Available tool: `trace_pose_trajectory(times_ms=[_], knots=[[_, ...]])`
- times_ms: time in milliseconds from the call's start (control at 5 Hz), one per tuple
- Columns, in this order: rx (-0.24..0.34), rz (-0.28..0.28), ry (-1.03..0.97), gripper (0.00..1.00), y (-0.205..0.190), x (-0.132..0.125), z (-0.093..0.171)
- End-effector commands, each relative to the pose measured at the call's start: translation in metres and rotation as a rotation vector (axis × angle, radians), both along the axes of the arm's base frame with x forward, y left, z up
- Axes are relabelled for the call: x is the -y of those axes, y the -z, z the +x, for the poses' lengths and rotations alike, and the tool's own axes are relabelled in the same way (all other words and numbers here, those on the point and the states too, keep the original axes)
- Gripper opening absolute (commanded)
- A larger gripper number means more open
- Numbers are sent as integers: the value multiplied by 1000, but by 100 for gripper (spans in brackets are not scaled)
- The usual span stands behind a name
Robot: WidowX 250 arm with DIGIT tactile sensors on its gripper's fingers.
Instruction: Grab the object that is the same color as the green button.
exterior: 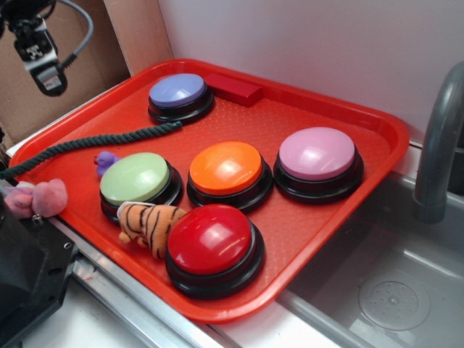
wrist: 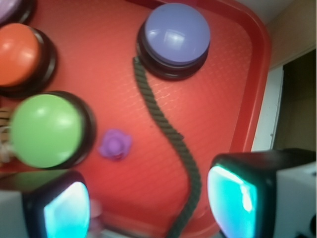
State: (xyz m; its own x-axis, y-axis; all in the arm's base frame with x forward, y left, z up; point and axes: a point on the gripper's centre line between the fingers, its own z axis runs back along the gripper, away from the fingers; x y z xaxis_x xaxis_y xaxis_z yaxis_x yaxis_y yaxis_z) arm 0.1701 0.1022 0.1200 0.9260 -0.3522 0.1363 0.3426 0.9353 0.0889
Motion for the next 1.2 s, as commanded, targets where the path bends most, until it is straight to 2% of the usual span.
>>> trace_pose_trajectory(times_ms=[0, 200, 1000], knots=[[-3, 47, 88, 100, 49, -26, 25], [-7, 59, 101, 100, 66, -31, 31], [-53, 21, 117, 100, 107, -37, 41]])
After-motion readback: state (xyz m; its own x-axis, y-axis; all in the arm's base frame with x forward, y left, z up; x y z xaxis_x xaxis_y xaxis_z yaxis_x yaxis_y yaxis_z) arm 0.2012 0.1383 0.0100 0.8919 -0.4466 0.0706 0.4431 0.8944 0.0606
